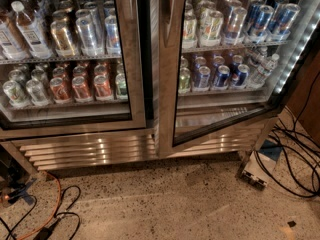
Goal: Open right fridge door
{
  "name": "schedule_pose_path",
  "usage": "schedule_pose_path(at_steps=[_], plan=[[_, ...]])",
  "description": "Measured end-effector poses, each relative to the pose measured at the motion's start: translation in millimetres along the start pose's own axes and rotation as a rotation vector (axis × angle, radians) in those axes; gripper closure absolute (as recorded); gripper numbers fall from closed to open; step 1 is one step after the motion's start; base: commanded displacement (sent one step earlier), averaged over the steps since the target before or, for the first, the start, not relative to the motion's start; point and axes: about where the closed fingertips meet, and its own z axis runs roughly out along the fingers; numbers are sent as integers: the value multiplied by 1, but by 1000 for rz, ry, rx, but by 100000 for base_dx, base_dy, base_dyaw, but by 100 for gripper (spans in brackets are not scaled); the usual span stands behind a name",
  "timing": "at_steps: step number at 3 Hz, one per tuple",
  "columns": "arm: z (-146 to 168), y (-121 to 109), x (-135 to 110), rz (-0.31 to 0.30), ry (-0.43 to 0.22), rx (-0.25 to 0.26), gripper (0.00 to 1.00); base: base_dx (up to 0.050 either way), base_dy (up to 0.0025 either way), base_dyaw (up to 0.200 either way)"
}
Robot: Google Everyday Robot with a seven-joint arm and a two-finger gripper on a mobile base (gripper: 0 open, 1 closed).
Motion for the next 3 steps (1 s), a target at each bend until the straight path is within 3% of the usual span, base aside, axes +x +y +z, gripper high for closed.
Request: schedule_pose_path(at_steps=[1,2,3], plan=[[22,27,5,77,-17,-97,0,0,0,0],[24,28,1,72,-20,-90,0,0,0,0],[26,44,-5,103,-21,-33,0,0,0,0]])
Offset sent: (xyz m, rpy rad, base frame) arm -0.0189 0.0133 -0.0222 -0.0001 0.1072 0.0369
